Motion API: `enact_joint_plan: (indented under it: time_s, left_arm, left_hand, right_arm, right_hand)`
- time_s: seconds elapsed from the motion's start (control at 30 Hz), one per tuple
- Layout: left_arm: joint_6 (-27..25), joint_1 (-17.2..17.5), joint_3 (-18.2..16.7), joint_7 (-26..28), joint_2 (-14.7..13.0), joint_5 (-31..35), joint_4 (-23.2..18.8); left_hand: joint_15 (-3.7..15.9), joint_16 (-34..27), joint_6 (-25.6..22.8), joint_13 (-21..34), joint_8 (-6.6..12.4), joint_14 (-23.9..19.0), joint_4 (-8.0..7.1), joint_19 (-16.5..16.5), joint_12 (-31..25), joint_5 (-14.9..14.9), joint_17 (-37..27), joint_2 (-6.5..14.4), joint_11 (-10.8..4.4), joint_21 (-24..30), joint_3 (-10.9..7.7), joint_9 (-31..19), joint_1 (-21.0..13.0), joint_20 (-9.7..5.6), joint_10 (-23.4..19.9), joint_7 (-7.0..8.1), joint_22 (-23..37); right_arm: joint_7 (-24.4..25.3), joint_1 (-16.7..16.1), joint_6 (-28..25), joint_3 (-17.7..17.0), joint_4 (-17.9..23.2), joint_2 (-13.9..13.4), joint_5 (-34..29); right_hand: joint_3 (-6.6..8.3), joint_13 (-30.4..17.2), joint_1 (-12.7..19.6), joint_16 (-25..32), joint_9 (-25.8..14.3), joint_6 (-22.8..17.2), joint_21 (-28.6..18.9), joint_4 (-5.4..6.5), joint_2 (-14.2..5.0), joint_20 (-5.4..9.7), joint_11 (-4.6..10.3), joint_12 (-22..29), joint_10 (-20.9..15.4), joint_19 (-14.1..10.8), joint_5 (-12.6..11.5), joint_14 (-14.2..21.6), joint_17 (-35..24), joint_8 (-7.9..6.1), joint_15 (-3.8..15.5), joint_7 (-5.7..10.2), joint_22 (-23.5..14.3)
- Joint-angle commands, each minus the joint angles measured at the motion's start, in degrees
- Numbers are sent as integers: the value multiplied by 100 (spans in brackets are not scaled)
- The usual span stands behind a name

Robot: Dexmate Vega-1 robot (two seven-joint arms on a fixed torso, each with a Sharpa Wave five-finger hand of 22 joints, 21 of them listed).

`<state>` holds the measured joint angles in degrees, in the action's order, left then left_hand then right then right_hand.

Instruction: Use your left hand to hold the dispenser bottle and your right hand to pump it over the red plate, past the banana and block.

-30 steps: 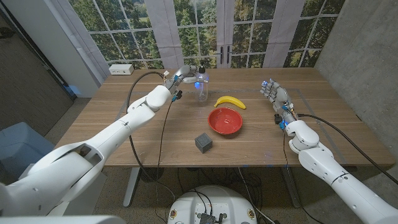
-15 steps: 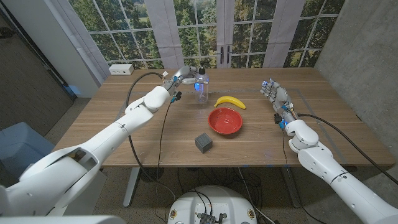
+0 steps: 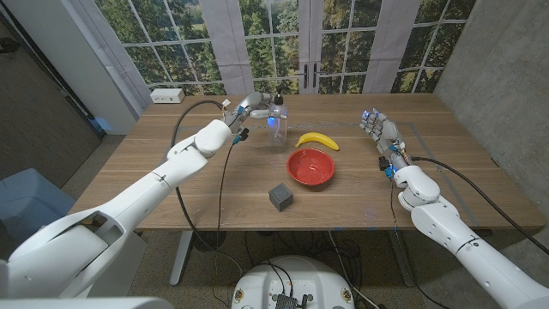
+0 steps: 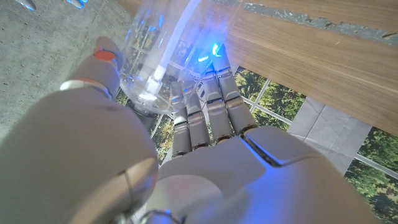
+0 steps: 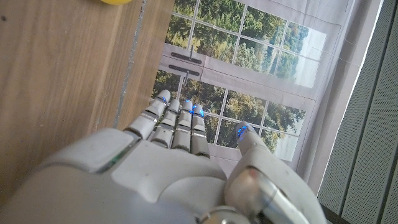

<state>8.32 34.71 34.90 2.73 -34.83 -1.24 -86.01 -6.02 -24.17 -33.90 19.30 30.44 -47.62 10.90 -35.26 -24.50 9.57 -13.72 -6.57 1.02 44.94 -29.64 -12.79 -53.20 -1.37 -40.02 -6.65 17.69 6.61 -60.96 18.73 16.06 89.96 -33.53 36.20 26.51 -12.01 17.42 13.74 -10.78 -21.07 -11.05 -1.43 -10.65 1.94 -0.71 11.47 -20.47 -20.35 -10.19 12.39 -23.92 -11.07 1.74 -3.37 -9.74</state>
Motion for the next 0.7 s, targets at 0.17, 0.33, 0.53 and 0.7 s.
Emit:
enact_joint_plan:
  time_s: [0.17,0.33,0.53,0.7]
  left_arm:
    - [-307,363,-200,-21,-364,24,-745]
    - [-346,475,-259,-19,-453,17,-918]
    - [-371,613,-342,-30,-560,-19,-1125]
    - [-414,711,-389,-46,-657,1,-1312]
  left_hand:
    - [1981,-24,-948,40,115,-1248,-74,-161,10,44,-36,1558,-1225,92,-71,-23,-1576,-810,-1282,861,-3]
    - [1981,-20,-944,54,110,-1254,-72,-156,16,46,-38,1554,-1220,125,-65,-24,-1583,-809,-1291,865,-9]
    - [1981,-16,-953,68,110,-1262,-70,-151,25,48,-42,1548,-1214,160,-59,-26,-1591,-814,-1294,868,-17]
    - [1980,-15,-953,77,107,-1270,-70,-145,27,49,-45,1548,-1230,184,-56,-27,-1597,-813,-1308,866,-23]
  right_arm:
    - [30,-98,66,-36,106,-17,-26]
    - [61,-124,69,-43,137,-8,-31]
    - [74,-152,102,-51,150,-7,-53]
    - [77,-148,105,-48,146,-6,-68]
  right_hand:
    - [-5,-17,-16,2,-16,-13,-23,-30,35,-19,-10,32,-27,1,-21,2,2,-31,-38,3,-15]
    - [-3,-17,-20,2,-16,-11,-22,-31,35,-24,-15,32,-28,2,-21,-1,3,-31,-37,-7,-15]
    - [0,-17,-23,5,-16,-17,-22,-33,35,-26,-13,31,-28,3,-21,2,5,-33,-47,1,-15]
    - [1,-17,-25,6,-16,-25,-24,-35,36,-24,-8,30,-26,0,-21,3,7,-35,-42,2,-15]
